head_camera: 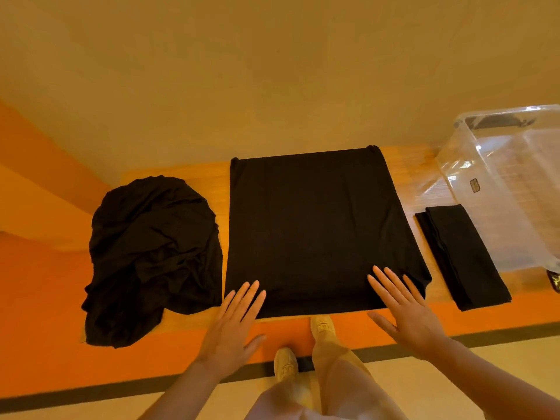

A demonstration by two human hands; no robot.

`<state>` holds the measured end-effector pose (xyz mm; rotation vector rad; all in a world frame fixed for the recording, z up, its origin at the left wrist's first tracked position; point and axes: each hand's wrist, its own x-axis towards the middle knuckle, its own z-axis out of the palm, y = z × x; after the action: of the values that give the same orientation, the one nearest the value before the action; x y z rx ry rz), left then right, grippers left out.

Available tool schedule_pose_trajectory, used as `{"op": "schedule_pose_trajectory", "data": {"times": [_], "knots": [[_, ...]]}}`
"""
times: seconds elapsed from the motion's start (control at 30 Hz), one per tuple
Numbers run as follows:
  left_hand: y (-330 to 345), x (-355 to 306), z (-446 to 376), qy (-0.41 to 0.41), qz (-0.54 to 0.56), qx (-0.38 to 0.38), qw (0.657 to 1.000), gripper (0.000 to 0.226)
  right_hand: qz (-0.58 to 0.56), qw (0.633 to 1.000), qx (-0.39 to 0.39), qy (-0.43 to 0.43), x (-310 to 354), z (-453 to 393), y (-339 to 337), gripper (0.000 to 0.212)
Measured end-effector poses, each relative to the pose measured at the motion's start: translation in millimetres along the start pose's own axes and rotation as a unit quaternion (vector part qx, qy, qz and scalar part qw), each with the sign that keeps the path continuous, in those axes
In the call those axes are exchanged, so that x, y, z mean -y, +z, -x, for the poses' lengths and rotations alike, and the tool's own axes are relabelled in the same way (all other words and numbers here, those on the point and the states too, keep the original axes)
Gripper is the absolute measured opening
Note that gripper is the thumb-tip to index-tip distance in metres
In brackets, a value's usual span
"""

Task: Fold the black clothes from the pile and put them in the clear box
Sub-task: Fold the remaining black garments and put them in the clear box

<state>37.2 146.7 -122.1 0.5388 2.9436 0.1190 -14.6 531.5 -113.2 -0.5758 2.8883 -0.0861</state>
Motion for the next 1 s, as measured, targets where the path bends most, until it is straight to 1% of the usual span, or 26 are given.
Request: {"op": "schedule_pose_trajectory", "data": {"times": [0.07,0.13,0.17,0.2,0.23,0.27,0.3,0.33,0.37,0.4,0.43,0.47,0.5,0.57,0.63,0.7,0.77,0.87,0.97,1.0], "knots": [[-1,6,6,0.006,-0.002,-0.003,1.000,0.076,0.024,1.000,-0.001,-0.008,-10,12,-1,0.073],[-4,13,8,0.015,0.000,-0.035,0.999,0.077,0.033,0.999,0.003,0.008,-16,16,-6,0.085],[-8,17,8,0.024,-0.001,-0.054,0.998,0.071,0.034,0.999,-0.005,0.026,-18,16,-8,0.087],[-8,18,9,0.037,0.002,-0.086,0.996,0.059,0.037,0.998,-0.021,0.044,-20,18,-10,0.085],[-9,19,10,0.052,0.009,-0.119,0.992,0.040,0.043,0.997,-0.035,0.056,-22,18,-13,0.082],[-11,22,11,0.054,0.025,-0.133,0.989,0.030,0.049,0.996,-0.044,0.064,-24,16,-15,0.080],[-17,22,14,0.043,0.044,-0.127,0.990,0.044,0.058,0.995,-0.052,0.069,-25,15,-18,0.078],[-15,23,17,0.040,0.047,-0.121,0.991,0.051,0.068,0.994,-0.055,0.069,-26,15,-20,0.076],[-18,25,19,0.040,0.057,-0.126,0.990,0.042,0.078,0.993,-0.055,0.066,-27,16,-21,0.075],[-16,27,21,0.049,0.064,-0.133,0.988,0.022,0.084,0.993,-0.053,0.061,-28,16,-21,0.075],[-21,28,22,0.040,0.079,-0.129,0.988,0.022,0.089,0.993,-0.047,0.058,-28,17,-22,0.075],[-19,28,22,0.042,0.097,-0.117,0.987,0.036,0.095,0.993,-0.043,0.058,-28,17,-23,0.075],[-21,29,23,0.035,0.105,-0.103,0.989,0.042,0.104,0.992,-0.043,0.056,-29,17,-24,0.074],[-24,31,24,0.041,0.106,-0.104,0.988,0.041,0.114,0.991,-0.052,0.044,-29,20,-26,0.068],[-26,33,26,0.030,0.119,-0.104,0.987,0.037,0.111,0.991,-0.070,0.039,-29,26,-30,0.055],[-30,34,29,0.021,0.122,-0.116,0.986,0.030,0.096,0.991,-0.082,0.035,-30,32,-34,0.045],[-32,34,31,0.009,0.127,-0.121,0.984,0.027,0.071,0.994,-0.080,0.028,-31,36,-37,0.040],[-39,31,33,-0.019,0.146,-0.118,0.982,0.037,-0.007,0.997,-0.070,0.027,-35,36,-45,0.044],[-46,28,32,-0.038,0.145,-0.124,0.981,0.043,-0.118,0.990,-0.023,0.071,-35,36,-50,0.039],[-48,28,32,-0.036,0.136,-0.131,0.981,0.043,-0.140,0.986,-0.010,0.089,-36,37,-52,0.043]]}}
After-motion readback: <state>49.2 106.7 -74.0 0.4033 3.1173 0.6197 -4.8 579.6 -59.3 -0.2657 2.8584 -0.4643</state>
